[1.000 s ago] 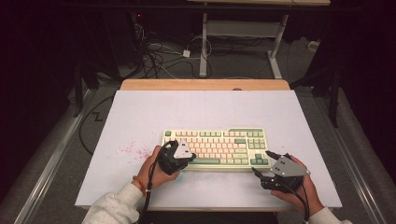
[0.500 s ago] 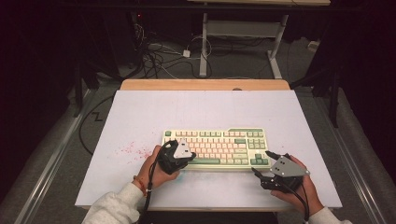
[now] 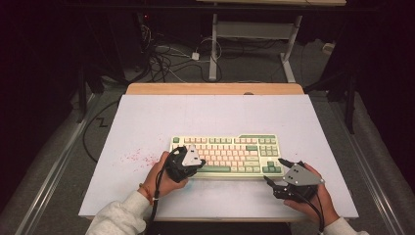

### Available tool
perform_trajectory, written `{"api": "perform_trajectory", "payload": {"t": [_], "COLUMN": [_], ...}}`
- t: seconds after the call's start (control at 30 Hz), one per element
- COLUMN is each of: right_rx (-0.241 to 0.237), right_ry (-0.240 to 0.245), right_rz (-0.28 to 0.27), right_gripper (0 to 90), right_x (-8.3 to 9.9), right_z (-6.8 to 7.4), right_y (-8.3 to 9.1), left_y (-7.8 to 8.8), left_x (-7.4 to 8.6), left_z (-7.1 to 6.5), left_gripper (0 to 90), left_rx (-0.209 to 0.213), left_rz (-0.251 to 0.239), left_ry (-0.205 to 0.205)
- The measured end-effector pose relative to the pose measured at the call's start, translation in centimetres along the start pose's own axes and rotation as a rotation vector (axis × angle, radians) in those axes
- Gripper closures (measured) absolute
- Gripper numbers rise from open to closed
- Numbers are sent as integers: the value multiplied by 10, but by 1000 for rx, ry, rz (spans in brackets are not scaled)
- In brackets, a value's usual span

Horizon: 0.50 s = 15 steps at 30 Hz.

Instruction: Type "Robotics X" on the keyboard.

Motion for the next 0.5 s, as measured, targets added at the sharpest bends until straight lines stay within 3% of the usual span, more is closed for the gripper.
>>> {"api": "perform_trajectory", "payload": {"t": [0.5], "right_rx": [-1], "right_ry": [-6], "right_rz": [-2], "right_gripper": [277], "right_x": [-1], "right_z": [0], "right_y": [0], "left_y": [20], "left_x": [6], "left_z": [12], "left_gripper": [769], "left_rx": [-67], "left_rz": [-59], "left_ry": [26]}}
Point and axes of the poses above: each handheld gripper's, and its own axes: y roughly backward along the jaws, x roughly out of its underside, z roughly to its left, the point moved 1 cm from there along -y, roughly forward along the jaws, and after that the axes turned 5 degrees about -z, right-handed, at the moved point
